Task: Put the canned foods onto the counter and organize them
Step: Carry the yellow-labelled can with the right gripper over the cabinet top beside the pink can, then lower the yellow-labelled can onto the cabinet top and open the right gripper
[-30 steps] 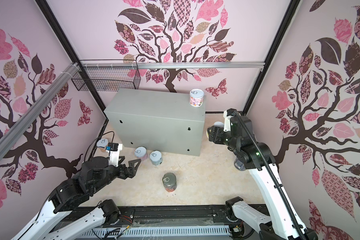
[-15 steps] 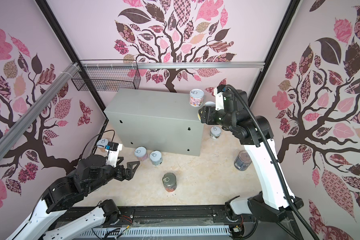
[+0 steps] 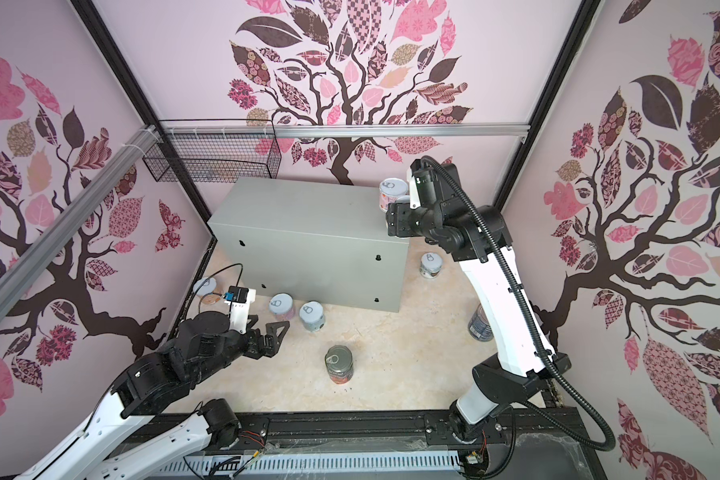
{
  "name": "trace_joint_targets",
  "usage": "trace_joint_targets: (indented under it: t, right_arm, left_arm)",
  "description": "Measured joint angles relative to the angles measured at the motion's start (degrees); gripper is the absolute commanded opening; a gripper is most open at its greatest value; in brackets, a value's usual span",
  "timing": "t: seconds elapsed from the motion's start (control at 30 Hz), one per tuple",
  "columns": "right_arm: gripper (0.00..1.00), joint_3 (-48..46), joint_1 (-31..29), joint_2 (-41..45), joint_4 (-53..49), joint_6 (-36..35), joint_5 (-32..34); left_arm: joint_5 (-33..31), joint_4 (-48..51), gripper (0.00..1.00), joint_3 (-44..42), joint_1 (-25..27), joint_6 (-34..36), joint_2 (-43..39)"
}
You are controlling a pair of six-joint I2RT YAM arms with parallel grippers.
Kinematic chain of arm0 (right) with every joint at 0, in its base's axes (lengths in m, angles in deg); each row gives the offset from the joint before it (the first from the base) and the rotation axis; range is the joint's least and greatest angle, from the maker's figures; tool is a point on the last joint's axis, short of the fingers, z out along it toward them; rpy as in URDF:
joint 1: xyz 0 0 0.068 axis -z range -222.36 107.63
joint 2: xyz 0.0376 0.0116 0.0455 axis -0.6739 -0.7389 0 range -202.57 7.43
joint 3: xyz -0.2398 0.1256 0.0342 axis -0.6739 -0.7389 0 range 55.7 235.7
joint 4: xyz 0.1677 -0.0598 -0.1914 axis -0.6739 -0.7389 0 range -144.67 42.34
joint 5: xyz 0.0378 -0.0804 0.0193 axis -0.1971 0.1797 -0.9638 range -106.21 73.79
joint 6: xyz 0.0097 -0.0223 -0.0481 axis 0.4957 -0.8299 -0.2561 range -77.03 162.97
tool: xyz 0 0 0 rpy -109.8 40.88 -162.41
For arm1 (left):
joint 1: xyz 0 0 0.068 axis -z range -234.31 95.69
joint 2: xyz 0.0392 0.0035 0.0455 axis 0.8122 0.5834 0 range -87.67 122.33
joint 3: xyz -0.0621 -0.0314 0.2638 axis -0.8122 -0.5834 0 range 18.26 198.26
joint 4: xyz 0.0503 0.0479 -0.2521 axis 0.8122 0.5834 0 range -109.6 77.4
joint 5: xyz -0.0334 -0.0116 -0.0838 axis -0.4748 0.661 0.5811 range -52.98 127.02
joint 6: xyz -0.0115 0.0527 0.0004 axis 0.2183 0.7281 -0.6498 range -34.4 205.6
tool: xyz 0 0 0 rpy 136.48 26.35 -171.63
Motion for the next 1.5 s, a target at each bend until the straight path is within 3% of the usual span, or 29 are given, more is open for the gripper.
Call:
trace_joint_targets:
  t: [0.33, 1.0, 1.2, 1.37, 1.5]
  right_arm:
    - [0.6, 1.53, -3.32, -5.73, -0.02, -1.03, 3.04]
    - [0.65, 0.46, -3.3, -9.31, 5.03, -2.34, 7.52]
    - [0.7, 0.46, -3.3, -9.31, 4.98, -2.6, 8.5]
    - [0.81, 0.46, -3.3, -9.31, 4.85, -3.04, 9.05]
    - [0.85, 0.46, -3.3, -9.31, 5.18, -3.5, 9.2]
  left_arm:
    - [-1.99, -1.27, 0.98, -2.51, 0.0, 1.29, -1.84]
    - [-1.57, -2.1, 0.98, -4.42, -0.31, 1.75, -3.76]
    - [-0.74, -2.32, 0.98, -4.44, -1.2, 1.75, -3.78]
    - [-0.04, -2.45, 0.98, -4.48, -1.4, 1.77, -3.76]
    - [0.28, -2.49, 0.98, -4.5, -2.14, 1.86, -3.76]
